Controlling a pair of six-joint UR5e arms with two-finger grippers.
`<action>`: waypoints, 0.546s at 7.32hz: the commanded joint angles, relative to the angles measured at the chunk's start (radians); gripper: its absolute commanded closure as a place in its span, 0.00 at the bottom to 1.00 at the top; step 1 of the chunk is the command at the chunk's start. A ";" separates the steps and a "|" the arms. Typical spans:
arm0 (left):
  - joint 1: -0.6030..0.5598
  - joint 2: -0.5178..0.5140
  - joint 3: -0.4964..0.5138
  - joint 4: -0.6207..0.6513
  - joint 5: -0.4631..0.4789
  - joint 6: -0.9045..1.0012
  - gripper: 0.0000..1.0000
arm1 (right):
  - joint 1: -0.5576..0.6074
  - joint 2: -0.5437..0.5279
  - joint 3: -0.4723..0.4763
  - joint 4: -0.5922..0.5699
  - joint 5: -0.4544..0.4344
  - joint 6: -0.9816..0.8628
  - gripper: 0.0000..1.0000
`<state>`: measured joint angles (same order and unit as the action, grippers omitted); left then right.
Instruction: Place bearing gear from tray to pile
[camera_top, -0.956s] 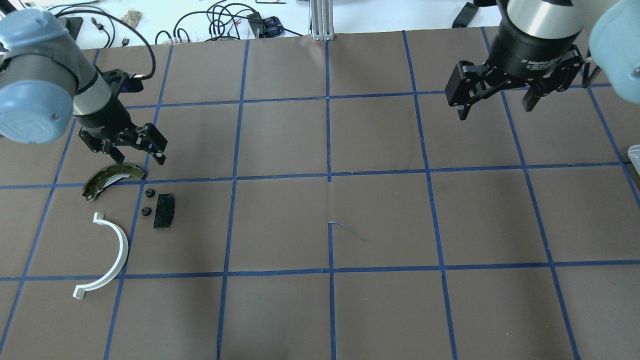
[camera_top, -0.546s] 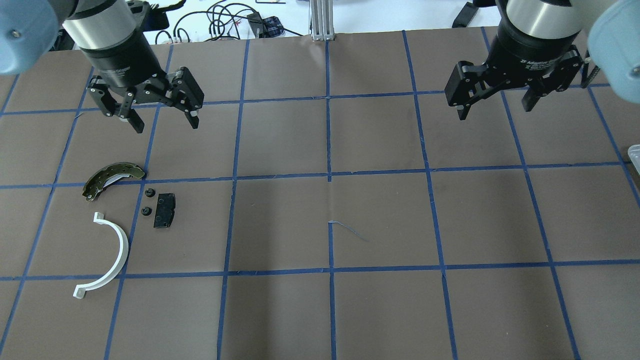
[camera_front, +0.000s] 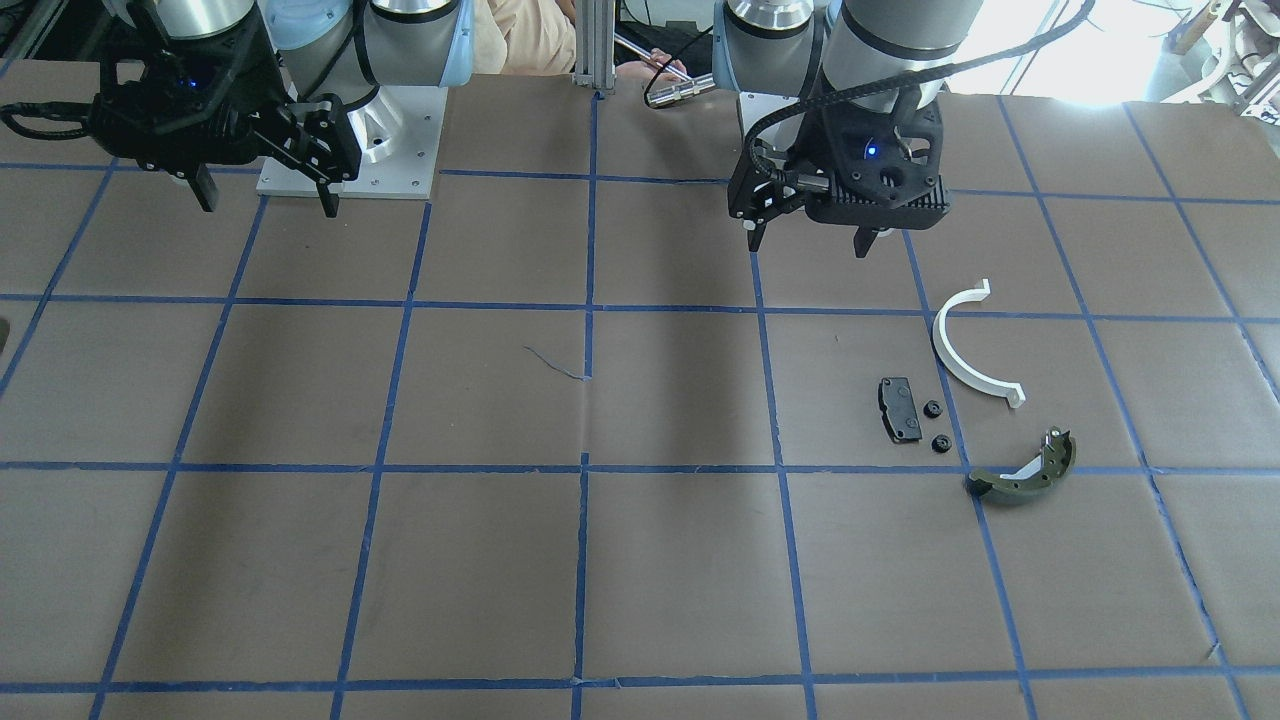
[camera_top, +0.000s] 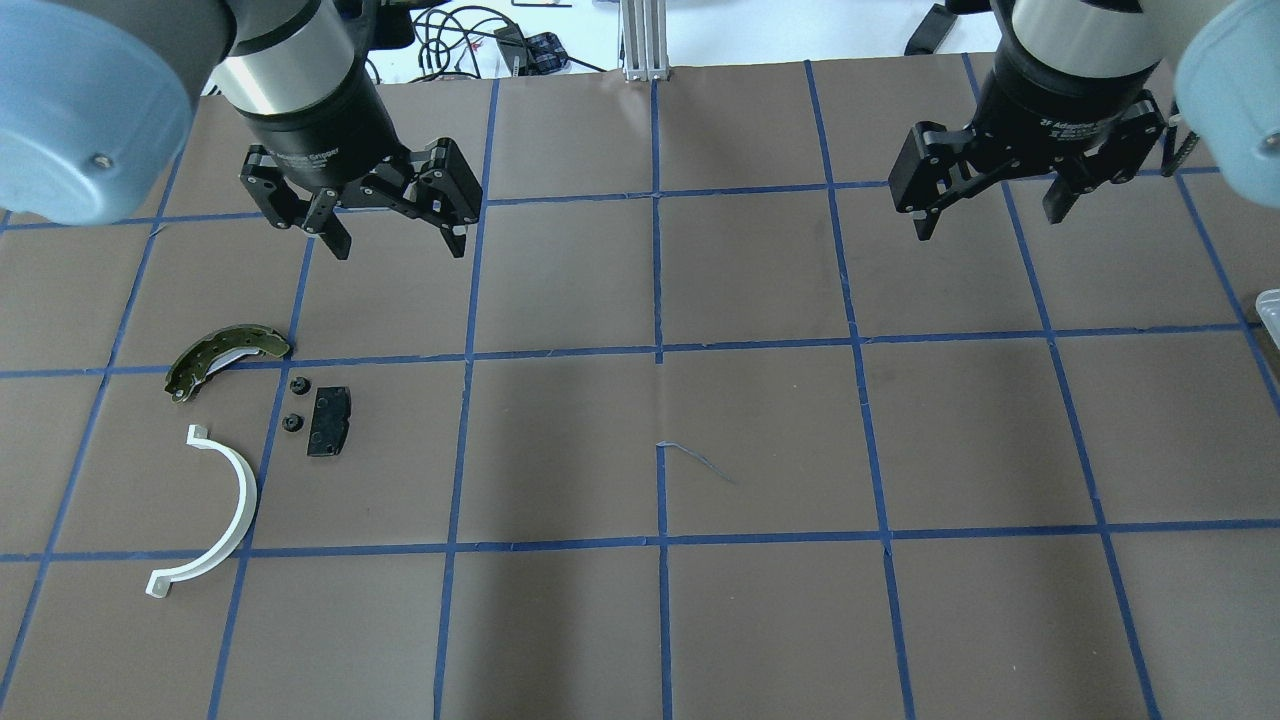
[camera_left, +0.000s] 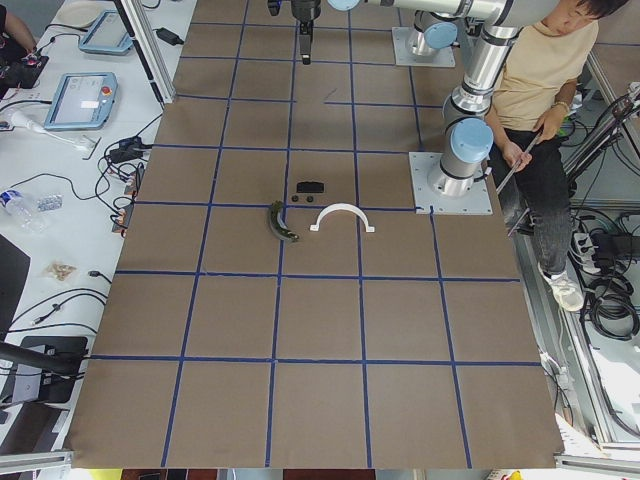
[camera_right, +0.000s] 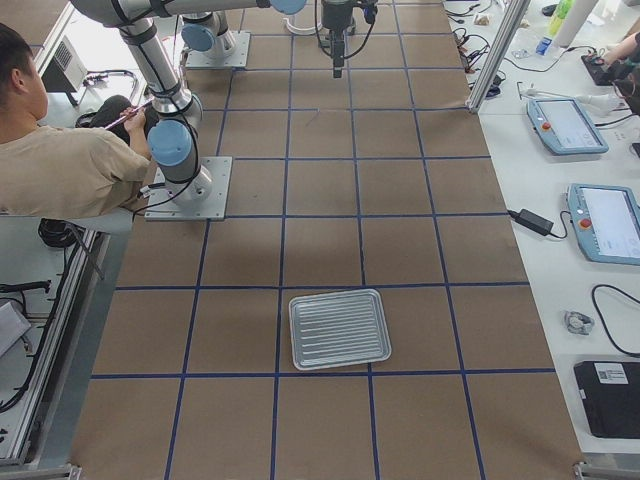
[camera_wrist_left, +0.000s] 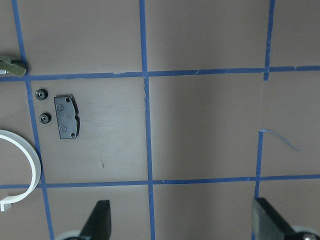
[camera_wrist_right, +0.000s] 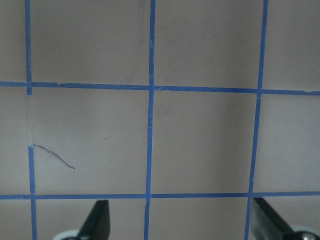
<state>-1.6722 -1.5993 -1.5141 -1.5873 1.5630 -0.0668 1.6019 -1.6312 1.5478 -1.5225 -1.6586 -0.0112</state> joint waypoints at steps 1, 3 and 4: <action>0.049 0.001 -0.005 0.058 -0.008 0.012 0.00 | -0.002 0.002 0.000 0.002 0.011 -0.001 0.00; 0.060 0.007 -0.006 0.037 -0.004 0.044 0.00 | -0.003 0.002 0.000 -0.004 0.098 -0.003 0.00; 0.058 0.009 -0.003 0.032 -0.004 0.054 0.00 | -0.003 0.002 0.000 -0.004 0.089 -0.004 0.00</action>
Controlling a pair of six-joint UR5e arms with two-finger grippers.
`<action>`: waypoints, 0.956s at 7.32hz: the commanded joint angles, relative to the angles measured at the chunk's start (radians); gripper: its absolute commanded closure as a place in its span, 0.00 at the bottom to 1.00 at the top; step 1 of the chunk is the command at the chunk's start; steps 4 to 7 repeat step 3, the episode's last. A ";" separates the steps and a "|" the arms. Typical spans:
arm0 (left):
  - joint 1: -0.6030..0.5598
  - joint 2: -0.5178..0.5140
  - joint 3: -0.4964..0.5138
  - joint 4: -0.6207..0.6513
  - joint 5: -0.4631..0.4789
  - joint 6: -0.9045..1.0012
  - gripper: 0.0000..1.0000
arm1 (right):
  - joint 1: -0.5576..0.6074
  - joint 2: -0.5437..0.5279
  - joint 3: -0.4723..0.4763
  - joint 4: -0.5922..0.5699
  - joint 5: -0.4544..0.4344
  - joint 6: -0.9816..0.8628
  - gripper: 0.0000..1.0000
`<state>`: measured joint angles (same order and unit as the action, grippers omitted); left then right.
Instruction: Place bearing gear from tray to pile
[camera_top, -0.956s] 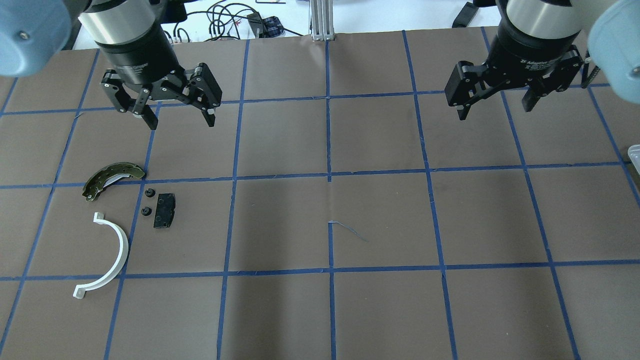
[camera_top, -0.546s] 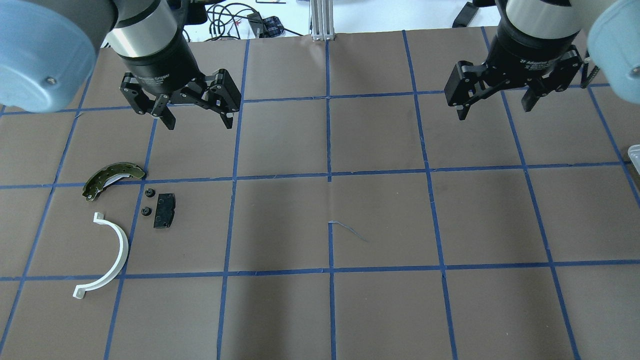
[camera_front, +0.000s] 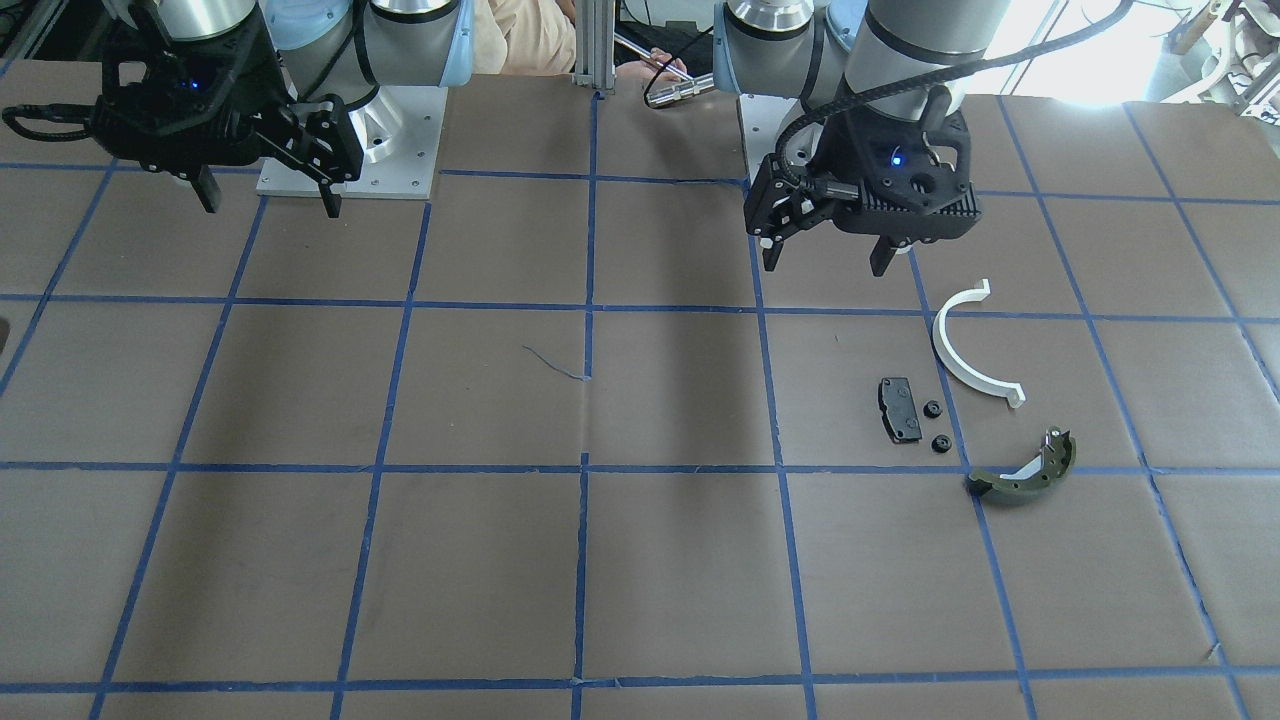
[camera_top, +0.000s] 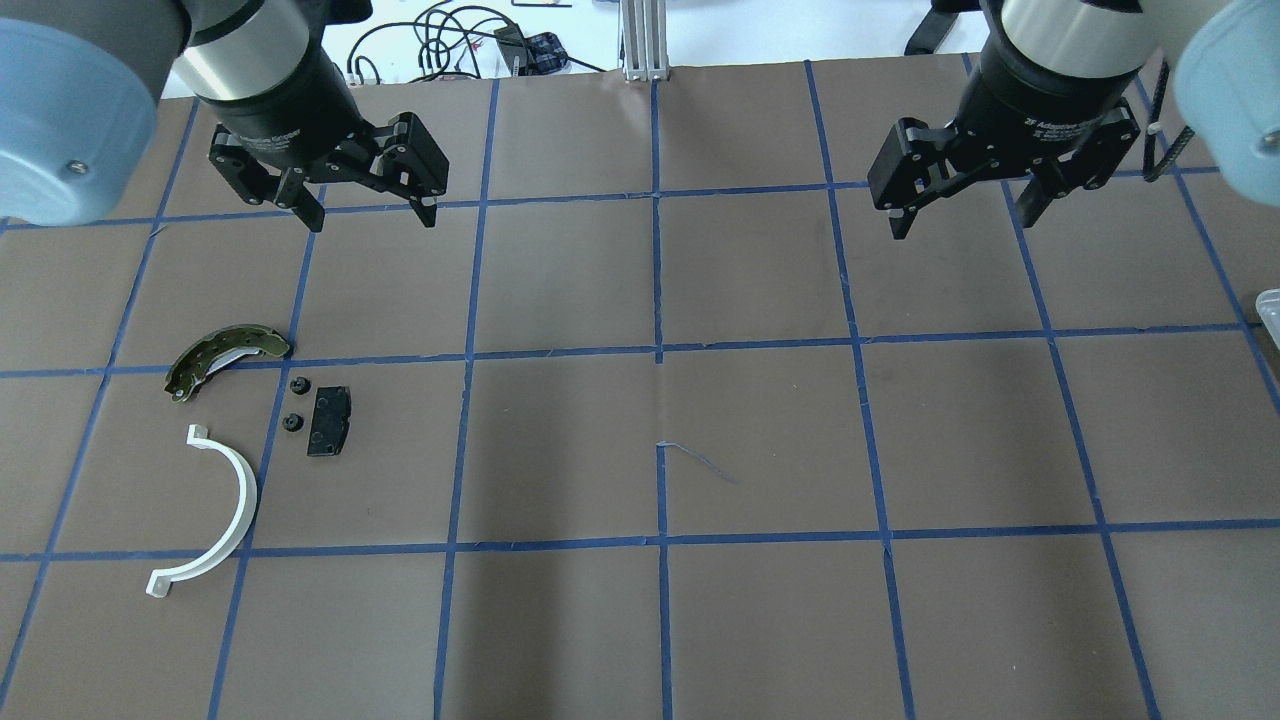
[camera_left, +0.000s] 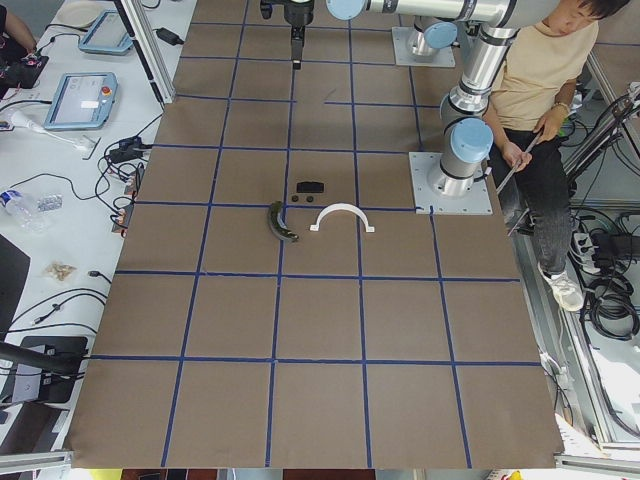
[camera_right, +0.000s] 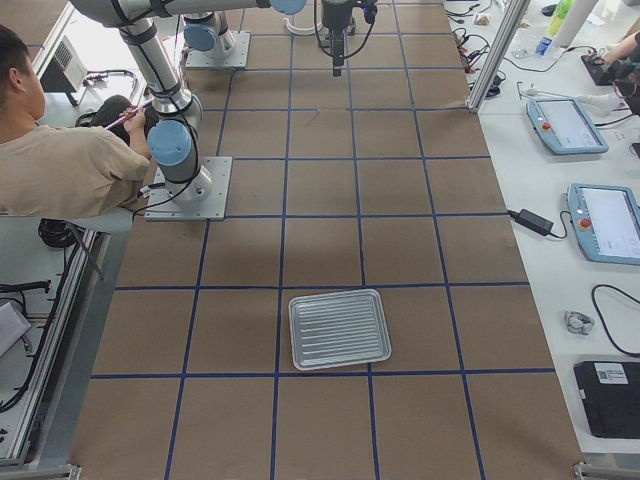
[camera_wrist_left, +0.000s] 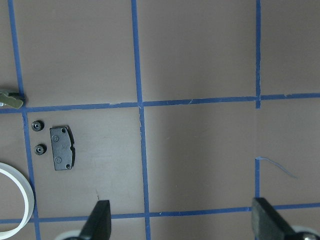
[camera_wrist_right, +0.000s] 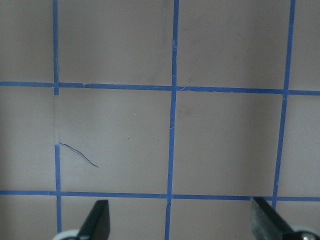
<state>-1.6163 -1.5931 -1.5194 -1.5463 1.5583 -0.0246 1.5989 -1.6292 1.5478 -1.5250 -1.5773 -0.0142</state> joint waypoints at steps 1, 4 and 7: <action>0.001 0.004 0.001 -0.011 0.000 0.014 0.00 | -0.002 0.000 0.000 -0.003 0.010 0.002 0.00; 0.000 0.004 0.001 -0.011 -0.001 0.012 0.00 | -0.004 0.000 -0.002 -0.003 0.011 0.005 0.00; 0.000 0.004 0.001 -0.011 -0.001 0.012 0.00 | -0.004 0.000 -0.002 -0.003 0.011 0.005 0.00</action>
